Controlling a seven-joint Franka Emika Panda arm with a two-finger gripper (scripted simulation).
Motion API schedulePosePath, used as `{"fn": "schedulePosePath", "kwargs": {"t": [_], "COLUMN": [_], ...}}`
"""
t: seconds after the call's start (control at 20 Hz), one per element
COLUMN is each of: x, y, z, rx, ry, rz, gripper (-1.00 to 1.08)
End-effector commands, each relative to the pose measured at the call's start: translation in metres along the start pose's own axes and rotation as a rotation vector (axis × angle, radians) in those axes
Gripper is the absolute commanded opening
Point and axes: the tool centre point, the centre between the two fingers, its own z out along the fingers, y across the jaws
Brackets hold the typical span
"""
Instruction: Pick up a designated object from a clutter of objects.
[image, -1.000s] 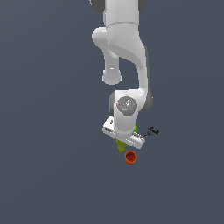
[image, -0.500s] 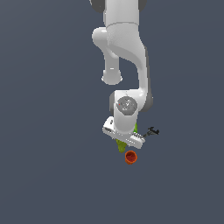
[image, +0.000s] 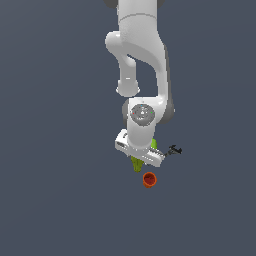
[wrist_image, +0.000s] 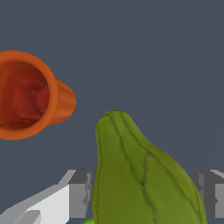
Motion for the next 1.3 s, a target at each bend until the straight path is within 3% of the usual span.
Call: {"fn": "schedulePosePath", "kwargs": {"t": [0.0, 1.25], "x": [0.002, 0.031], "y": [0.005, 0.101], "z": [-0.015, -0.264], "rx": [0.002, 0.002], "ry": [0.003, 0.002], "rz": [0.0, 0.002], "gripper": [-1.0, -1.0]}}
